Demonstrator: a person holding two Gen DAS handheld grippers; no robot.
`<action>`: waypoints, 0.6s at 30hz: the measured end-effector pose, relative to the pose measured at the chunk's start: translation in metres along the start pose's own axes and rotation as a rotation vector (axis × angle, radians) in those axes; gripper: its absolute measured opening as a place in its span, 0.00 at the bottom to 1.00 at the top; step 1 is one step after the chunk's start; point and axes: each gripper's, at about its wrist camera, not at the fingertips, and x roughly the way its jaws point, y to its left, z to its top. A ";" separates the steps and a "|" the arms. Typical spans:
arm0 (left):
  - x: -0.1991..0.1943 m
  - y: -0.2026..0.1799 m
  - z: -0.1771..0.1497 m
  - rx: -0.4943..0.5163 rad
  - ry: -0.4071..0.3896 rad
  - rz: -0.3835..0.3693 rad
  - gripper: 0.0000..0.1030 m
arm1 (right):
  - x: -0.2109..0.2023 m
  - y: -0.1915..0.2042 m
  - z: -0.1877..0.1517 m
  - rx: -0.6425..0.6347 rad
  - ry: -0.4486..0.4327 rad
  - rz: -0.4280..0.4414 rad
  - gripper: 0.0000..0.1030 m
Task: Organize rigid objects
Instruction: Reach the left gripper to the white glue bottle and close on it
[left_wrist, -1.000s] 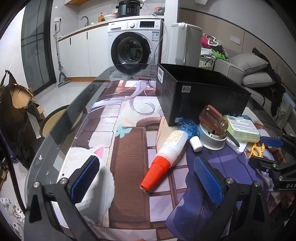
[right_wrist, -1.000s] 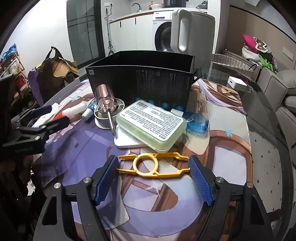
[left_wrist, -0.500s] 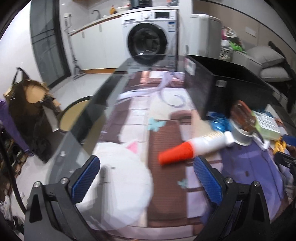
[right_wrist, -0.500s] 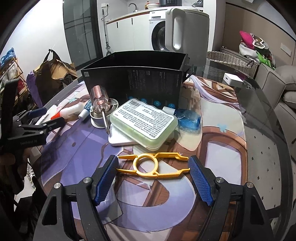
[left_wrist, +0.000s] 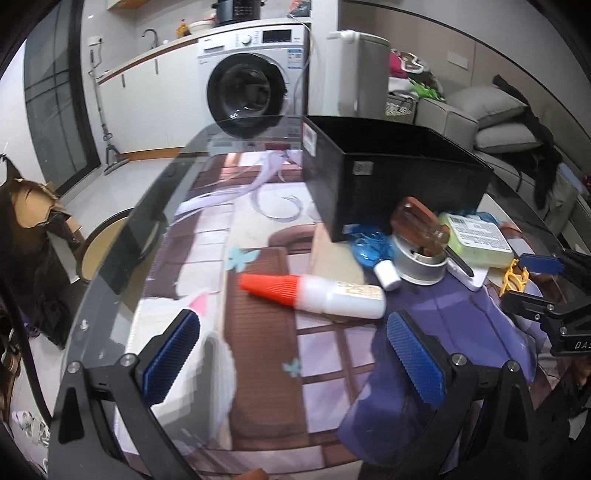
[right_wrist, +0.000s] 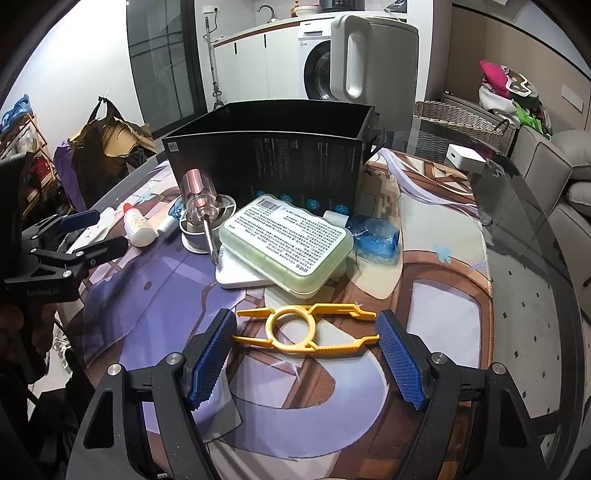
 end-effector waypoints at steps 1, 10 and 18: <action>0.002 -0.002 0.001 0.015 0.008 -0.001 0.99 | 0.000 0.001 0.000 -0.002 0.000 0.004 0.77; 0.018 -0.003 0.013 0.013 0.084 -0.016 0.95 | -0.001 0.003 -0.001 -0.012 -0.001 0.020 0.77; 0.009 -0.005 0.011 0.036 0.036 -0.038 0.55 | -0.002 0.006 -0.001 -0.022 -0.003 0.023 0.77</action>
